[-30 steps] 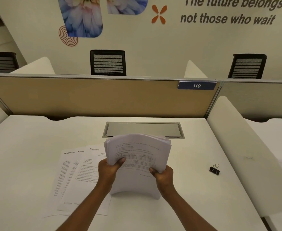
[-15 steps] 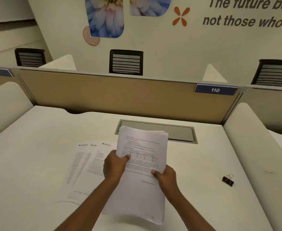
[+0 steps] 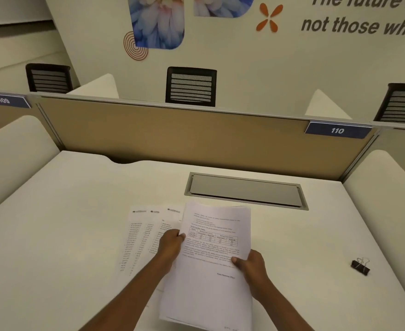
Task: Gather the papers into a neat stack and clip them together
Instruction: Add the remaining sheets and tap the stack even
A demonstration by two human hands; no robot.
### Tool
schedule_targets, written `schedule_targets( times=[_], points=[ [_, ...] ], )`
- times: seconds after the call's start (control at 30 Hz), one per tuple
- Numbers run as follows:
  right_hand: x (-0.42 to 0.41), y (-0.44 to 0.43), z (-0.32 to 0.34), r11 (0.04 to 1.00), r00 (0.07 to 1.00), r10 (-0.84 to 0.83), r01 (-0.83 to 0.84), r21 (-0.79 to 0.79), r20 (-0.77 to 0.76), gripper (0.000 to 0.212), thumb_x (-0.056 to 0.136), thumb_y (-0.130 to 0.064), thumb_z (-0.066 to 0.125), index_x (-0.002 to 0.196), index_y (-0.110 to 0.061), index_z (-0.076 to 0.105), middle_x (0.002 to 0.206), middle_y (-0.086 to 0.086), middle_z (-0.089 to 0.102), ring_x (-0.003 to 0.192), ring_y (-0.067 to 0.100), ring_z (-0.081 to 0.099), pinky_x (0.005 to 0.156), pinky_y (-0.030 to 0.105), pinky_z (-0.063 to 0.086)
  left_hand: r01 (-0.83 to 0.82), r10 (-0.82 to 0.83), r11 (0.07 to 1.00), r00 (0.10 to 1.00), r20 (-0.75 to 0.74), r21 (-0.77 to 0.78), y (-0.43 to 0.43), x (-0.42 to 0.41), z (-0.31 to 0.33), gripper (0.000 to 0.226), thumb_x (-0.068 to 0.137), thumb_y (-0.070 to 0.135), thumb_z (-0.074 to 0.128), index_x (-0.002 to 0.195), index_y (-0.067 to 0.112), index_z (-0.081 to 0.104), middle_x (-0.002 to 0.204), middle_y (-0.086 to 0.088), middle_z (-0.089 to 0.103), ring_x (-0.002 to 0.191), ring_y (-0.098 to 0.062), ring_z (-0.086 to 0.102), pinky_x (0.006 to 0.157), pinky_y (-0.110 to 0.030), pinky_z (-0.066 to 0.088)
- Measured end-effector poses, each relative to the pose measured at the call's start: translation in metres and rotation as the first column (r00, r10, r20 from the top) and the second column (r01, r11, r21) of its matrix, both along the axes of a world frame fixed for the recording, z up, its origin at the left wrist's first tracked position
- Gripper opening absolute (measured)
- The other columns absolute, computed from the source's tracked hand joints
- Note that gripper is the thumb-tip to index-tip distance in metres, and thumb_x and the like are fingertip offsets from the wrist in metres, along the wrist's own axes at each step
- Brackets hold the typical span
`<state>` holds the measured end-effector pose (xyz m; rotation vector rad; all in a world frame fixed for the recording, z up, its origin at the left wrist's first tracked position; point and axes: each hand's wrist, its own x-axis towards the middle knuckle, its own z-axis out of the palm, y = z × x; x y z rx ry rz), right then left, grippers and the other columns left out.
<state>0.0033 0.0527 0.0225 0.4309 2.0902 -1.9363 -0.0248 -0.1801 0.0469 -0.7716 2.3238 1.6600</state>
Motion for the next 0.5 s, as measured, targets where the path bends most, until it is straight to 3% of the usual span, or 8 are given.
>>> schedule_targets(
  times=[0.1, 0.33, 0.43, 0.5],
  points=[
    [-0.002, -0.006, -0.007, 0.999, 0.999, -0.043, 0.043, 0.008, 0.030, 0.028, 0.076, 0.005, 0.067, 0.098, -0.012, 0.072, 0.094, 0.002, 0.077, 0.084, 0.021, 0.074, 0.076, 0.037, 0.059, 0.161, -0.149, 0.975, 0.985, 0.081, -0.153, -0.013, -0.012, -0.012, 0.030, 0.094, 0.024, 0.052, 0.067, 0.013, 0.047, 0.074, -0.003, 0.055, 0.068, -0.018, 0.052, 0.061, -0.031, 0.041],
    [-0.010, -0.007, -0.020, 0.997, 0.993, -0.071, 0.073, -0.020, 0.096, 0.030, 0.069, 0.002, 0.072, 0.098, -0.008, 0.071, 0.091, 0.006, 0.077, 0.082, 0.026, 0.074, 0.065, 0.033, 0.059, 0.344, -0.319, 0.865, 0.939, 0.128, -0.367, -0.019, -0.033, -0.031, 0.039, 0.090, 0.032, 0.057, 0.061, 0.018, 0.035, 0.063, 0.003, 0.044, 0.061, -0.014, 0.042, 0.059, -0.028, 0.033],
    [-0.015, -0.010, -0.023, 0.996, 0.989, -0.083, 0.087, -0.026, 0.122, 0.027, 0.075, 0.009, 0.068, 0.099, -0.004, 0.070, 0.088, 0.006, 0.077, 0.079, 0.026, 0.074, 0.060, 0.030, 0.058, 0.420, -0.396, 0.801, 0.906, 0.149, -0.427, -0.023, -0.040, -0.040, 0.026, 0.091, 0.035, 0.055, 0.071, 0.020, 0.048, 0.075, 0.003, 0.056, 0.076, -0.017, 0.053, 0.071, -0.032, 0.044],
    [-0.019, -0.013, -0.023, 0.994, 0.987, -0.093, 0.099, -0.038, 0.131, 0.026, 0.077, 0.011, 0.066, 0.097, -0.005, 0.070, 0.086, 0.005, 0.078, 0.078, 0.026, 0.074, 0.059, 0.030, 0.059, 0.467, -0.440, 0.715, 0.879, 0.184, -0.521, -0.027, -0.043, -0.044, 0.020, 0.091, 0.038, 0.053, 0.093, 0.020, 0.060, 0.097, -0.001, 0.065, 0.100, -0.024, 0.054, 0.083, -0.035, 0.045]
  ],
)
